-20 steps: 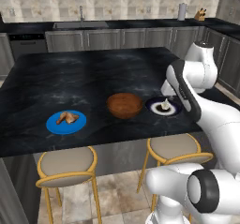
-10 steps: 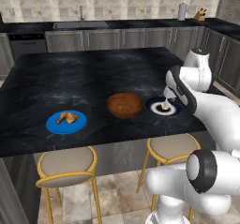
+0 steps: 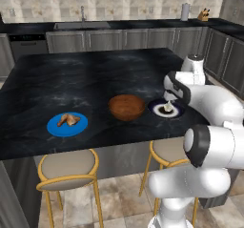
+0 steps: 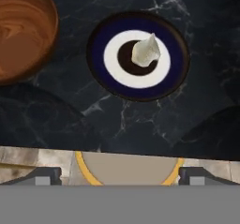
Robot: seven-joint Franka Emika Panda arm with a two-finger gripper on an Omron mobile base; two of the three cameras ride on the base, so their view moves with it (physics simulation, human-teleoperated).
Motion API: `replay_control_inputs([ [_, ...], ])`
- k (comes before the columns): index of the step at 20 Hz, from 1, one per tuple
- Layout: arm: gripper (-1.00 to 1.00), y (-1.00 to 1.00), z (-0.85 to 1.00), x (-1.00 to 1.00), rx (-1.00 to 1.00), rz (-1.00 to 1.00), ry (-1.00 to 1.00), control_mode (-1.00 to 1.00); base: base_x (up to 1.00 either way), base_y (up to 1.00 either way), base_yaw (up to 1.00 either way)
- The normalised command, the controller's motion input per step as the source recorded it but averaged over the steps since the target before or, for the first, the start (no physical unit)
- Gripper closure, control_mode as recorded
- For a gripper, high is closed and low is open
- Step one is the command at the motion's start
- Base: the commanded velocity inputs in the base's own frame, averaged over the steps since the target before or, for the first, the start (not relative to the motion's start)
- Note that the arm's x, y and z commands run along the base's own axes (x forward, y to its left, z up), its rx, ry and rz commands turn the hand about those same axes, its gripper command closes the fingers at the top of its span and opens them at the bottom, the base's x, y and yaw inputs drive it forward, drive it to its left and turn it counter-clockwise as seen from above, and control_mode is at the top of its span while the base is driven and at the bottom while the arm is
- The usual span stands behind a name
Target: Pick the chicken drumstick and garlic from their plates and place them in the bowl. Then put the bowl in the fridge.
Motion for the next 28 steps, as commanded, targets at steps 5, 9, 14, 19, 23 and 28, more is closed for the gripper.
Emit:
replay_control_inputs([
  [5, -1.0, -0.07, -0.34, 0.61, -0.04, 0.0, 0.09, -1.0, 0.0, 0.0, 0.0],
  [9, -1.0, -0.1, -0.32, 0.48, -0.01, 0.0, 0.08, -1.0, 0.0, 0.0, 0.0],
  [14, -1.0, -0.1, -0.27, 0.37, -0.02, 0.0, 0.08, -1.0, 0.0, 0.0, 0.0],
  [19, -1.0, -0.18, -0.25, 0.29, 0.0, 0.02, 0.0, -1.0, 0.0, 0.0, 0.0],
  [23, -1.0, -0.09, -0.34, 0.18, 0.0, 0.05, -0.09, -1.0, 0.0, 0.0, 0.0],
  [28, -1.0, 0.0, -0.36, 0.2, 0.0, 0.06, -0.14, -1.0, 0.0, 0.0, 0.0],
])
